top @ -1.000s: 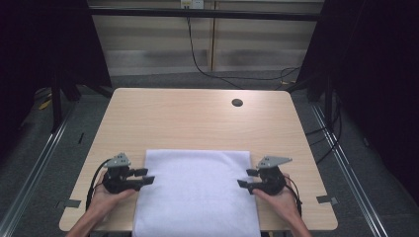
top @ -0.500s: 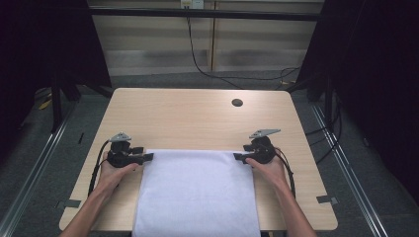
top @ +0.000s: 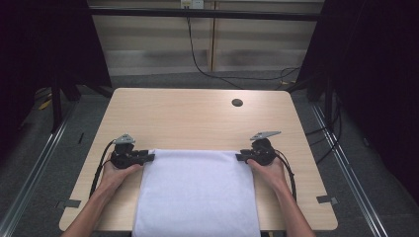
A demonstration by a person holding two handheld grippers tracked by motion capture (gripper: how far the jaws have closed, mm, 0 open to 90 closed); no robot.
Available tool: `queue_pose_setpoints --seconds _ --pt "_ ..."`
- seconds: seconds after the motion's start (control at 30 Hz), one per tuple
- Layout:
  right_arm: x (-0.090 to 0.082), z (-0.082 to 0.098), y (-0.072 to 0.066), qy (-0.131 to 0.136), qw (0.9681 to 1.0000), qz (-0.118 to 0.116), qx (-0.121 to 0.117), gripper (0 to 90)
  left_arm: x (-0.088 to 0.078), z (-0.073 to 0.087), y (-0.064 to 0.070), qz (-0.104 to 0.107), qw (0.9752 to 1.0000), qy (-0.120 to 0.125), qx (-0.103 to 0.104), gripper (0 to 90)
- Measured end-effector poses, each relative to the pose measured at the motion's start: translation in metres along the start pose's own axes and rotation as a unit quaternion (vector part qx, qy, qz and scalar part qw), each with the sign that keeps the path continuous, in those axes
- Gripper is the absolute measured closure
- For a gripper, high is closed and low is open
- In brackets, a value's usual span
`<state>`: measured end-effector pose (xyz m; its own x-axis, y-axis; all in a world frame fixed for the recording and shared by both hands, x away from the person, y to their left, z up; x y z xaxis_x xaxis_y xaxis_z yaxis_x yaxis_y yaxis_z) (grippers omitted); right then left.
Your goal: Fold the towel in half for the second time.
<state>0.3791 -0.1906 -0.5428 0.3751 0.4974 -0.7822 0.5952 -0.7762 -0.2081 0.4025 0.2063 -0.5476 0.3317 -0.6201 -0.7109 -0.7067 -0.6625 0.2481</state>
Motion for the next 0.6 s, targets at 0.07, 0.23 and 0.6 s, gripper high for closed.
queue_pose_setpoints --seconds 0.07,0.23,0.6 --pt "-0.002 0.0 -0.001 0.006 0.9999 -0.011 -0.001 79.7 -0.001 -0.001 0.002 0.011 0.9999 0.004 -0.002 80.0" --pt "-0.01 -0.007 -0.001 0.032 0.9993 -0.022 -0.001 84.3 -0.013 -0.008 0.002 0.023 0.9991 0.035 -0.011 86.0" --pt "-0.059 -0.054 0.006 0.115 0.9934 -0.001 -0.008 86.4 -0.046 -0.068 0.008 0.012 0.9952 0.098 0.003 86.5"
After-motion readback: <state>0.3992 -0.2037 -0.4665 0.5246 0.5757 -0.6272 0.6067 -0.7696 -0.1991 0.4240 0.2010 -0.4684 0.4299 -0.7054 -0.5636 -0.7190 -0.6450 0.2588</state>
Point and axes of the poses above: each handheld gripper's, and its own axes: x roughly forward along the jaws, z roughly out of its underside, y roughly to its right, the point moved 6 cm from there along x, roughly forward along the jaws, and after that the axes turned 8 degrees about -y, right-handed, at the moved point
